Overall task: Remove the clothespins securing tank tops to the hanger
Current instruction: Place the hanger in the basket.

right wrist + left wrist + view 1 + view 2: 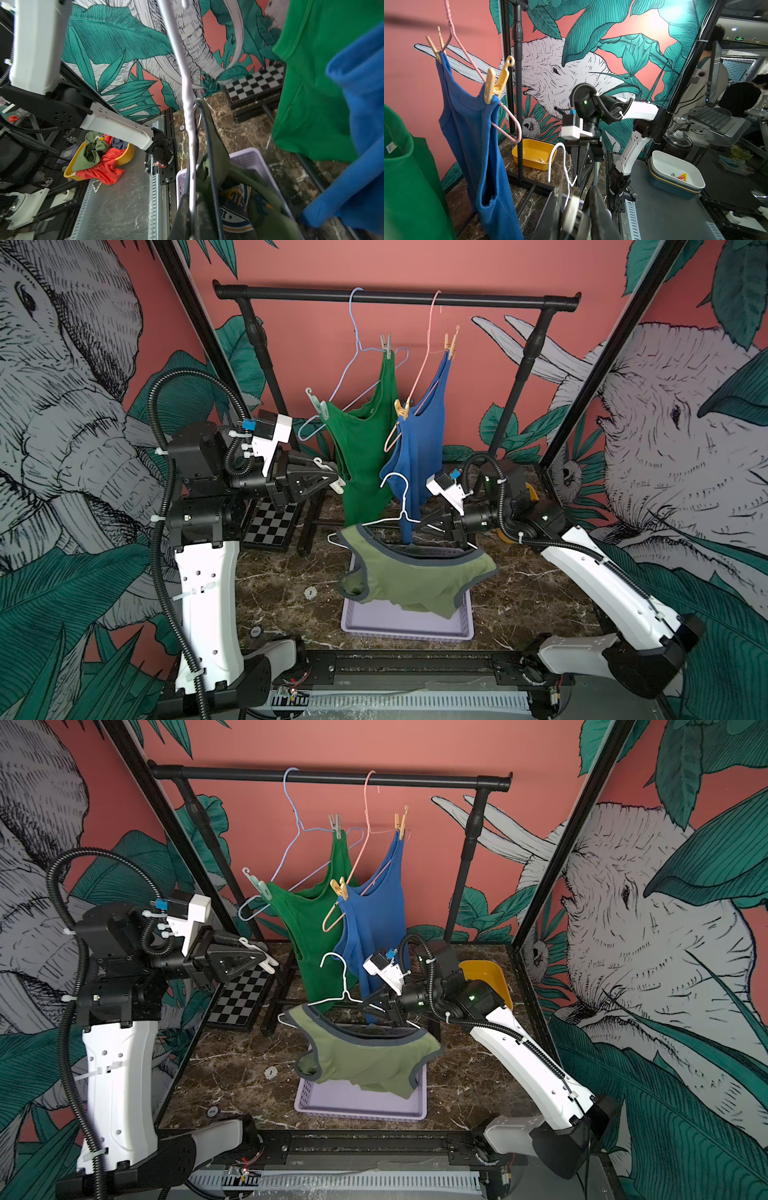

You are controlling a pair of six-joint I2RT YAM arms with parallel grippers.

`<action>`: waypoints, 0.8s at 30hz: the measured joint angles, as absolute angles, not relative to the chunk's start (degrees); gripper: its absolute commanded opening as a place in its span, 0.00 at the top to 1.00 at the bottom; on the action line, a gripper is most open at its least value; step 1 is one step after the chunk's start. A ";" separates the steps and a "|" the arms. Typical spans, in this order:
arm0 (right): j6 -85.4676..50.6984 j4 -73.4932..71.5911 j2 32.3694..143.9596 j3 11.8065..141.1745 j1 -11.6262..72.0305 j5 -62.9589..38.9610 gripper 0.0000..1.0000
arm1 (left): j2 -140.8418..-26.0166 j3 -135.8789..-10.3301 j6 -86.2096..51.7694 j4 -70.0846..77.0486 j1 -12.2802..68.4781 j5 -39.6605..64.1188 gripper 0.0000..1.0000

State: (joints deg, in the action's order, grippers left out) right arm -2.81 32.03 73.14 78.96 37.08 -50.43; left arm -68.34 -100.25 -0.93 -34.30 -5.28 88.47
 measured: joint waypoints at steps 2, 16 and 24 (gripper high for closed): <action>-3.44 31.09 72.23 75.42 37.06 -49.82 1.00 | -68.34 -100.25 -1.78 -34.11 -5.19 88.25 1.00; -8.14 23.05 76.99 58.63 37.08 -43.59 0.89 | -67.57 -99.24 -3.25 -33.93 -2.61 86.54 1.00; -9.21 23.14 81.49 55.86 37.06 -38.09 0.50 | -68.07 -96.90 -7.01 -30.96 1.85 84.73 1.00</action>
